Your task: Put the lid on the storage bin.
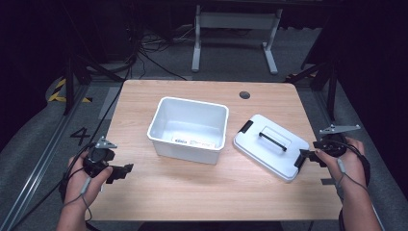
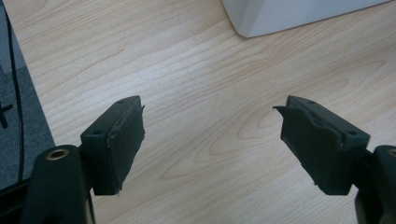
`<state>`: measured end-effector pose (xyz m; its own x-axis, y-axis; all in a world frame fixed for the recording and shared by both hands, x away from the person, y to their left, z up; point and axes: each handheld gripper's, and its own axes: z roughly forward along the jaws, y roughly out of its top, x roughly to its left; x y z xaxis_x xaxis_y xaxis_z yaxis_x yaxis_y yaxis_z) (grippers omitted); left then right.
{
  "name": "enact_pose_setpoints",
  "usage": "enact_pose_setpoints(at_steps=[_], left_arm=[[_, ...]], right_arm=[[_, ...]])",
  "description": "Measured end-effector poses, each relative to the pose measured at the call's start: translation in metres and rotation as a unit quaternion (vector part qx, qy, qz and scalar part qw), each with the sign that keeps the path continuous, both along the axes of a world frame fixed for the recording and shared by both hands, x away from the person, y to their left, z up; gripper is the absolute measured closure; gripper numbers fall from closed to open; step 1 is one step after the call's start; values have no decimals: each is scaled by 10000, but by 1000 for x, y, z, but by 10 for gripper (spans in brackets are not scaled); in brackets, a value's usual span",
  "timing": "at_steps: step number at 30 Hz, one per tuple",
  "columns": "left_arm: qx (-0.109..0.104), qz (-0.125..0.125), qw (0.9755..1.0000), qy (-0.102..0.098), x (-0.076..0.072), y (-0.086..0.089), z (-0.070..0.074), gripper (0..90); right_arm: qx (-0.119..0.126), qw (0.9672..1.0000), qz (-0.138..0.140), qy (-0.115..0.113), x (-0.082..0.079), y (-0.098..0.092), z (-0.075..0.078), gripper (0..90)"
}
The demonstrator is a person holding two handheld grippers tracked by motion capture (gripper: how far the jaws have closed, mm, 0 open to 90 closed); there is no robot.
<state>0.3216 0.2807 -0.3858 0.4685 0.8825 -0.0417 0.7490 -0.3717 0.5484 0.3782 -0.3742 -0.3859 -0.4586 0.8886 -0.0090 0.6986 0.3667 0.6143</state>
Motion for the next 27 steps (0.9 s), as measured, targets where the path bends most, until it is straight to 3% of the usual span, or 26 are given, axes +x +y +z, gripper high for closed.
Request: enact_pose_setpoints(at_steps=[16,20,27], left_arm=[[-40,-110,9999,-30,-2,-4,1,221],[-31,-146,9999,1,0,-7,0,223],[-51,-224,9997,-24,0,-8,1,223]], right_arm=[[136,9992,348,-142,3,13,6,345],[173,9982,527,-215,9,27,13,345],[5,9964,836,-101,26,48,18,344]])
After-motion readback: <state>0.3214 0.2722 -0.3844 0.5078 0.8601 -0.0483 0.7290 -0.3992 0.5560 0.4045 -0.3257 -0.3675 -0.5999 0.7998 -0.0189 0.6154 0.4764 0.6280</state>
